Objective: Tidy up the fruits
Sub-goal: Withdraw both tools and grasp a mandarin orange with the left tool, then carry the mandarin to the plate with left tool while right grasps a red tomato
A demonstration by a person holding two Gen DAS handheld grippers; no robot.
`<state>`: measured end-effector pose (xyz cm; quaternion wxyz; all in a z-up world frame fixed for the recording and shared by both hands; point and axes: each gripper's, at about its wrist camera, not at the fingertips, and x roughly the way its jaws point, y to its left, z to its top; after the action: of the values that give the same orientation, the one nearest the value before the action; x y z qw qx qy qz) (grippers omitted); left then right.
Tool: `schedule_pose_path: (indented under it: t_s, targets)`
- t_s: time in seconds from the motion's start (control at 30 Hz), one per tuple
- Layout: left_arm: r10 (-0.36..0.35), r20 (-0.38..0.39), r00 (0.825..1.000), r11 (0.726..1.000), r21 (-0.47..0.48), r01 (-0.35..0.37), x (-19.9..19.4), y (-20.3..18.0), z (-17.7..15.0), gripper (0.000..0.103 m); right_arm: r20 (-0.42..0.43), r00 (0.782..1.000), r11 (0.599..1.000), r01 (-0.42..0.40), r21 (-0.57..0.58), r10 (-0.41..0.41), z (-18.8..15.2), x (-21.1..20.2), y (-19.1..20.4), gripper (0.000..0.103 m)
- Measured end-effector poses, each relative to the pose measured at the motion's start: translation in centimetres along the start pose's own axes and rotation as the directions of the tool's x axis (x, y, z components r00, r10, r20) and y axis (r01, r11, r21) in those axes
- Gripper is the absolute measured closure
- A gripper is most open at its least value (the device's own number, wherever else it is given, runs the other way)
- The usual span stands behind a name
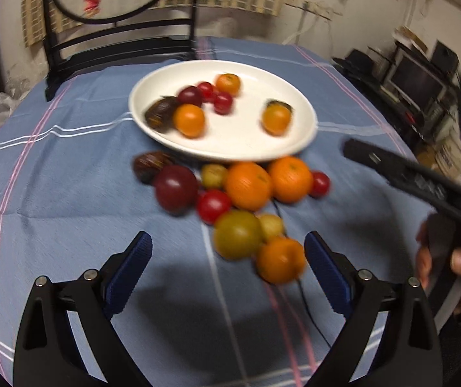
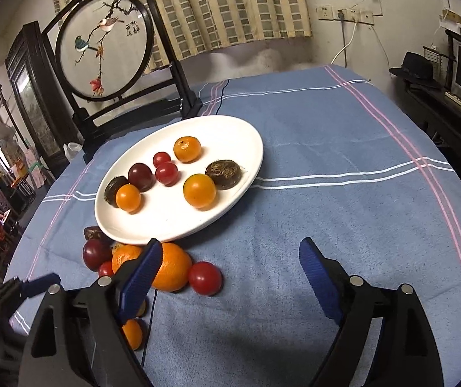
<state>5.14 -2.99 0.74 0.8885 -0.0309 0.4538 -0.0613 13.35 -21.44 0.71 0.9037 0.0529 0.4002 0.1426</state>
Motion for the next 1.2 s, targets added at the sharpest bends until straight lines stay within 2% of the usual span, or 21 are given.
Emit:
schedule_pose_path:
  t_s: [0.17,0.3,0.43,0.6,0.67,0.87,1.0,1.1,1.2]
  targets:
    - [0.009,-0.029,1.0,1.0,0.013,-0.009,0.4,-2.4,-1.7,0.01,0.008,1.0,0.999,-0.015,-0.032,0.015,-0.1,-0.6,0.8,0.016]
    - [0.05,-0.034,0.998,0.999,0.016,-0.05,1.1,-3.7,-2.1,0.012,0.028,0.999,0.998,-0.045,-0.04,0.046,-0.1,-1.5,1.3,0.016]
    - [0.08,-0.044,0.996,0.997,0.005,-0.08,1.8,-4.6,-1.9,0.023,0.047,0.997,0.997,-0.064,-0.046,0.066,0.0,-2.2,1.4,0.016]
    - [0.141,-0.08,0.987,0.99,0.012,-0.141,3.2,-5.4,-1.7,0.053,0.047,0.996,0.997,-0.07,-0.025,0.071,0.1,-2.3,1.1,0.016]
    - [0.132,-0.098,0.986,0.991,-0.006,-0.133,3.7,-5.1,-1.6,0.063,0.045,0.997,0.998,-0.065,-0.023,0.066,0.2,-2.3,1.0,0.016]
    - [0.08,-0.119,0.99,0.997,-0.011,-0.082,3.0,-4.2,-1.9,0.064,0.032,0.997,0.997,-0.064,-0.04,0.065,0.0,-1.9,1.3,0.016]
    - [0.044,-0.096,0.994,0.999,-0.019,-0.046,1.2,-2.7,-2.2,0.064,0.023,0.998,0.998,-0.049,-0.044,0.05,0.0,-1.6,1.1,0.016]
    - [0.034,-0.054,0.998,0.999,-0.02,-0.035,0.1,-1.7,-1.9,0.064,-0.015,0.999,0.993,-0.043,-0.109,0.041,0.1,-1.3,1.2,0.016]
    - [0.032,-0.045,0.998,0.999,-0.025,-0.033,-0.1,-0.8,-1.5,0.064,-0.035,0.999,0.986,-0.029,-0.164,0.024,0.2,-1.2,0.6,0.016]
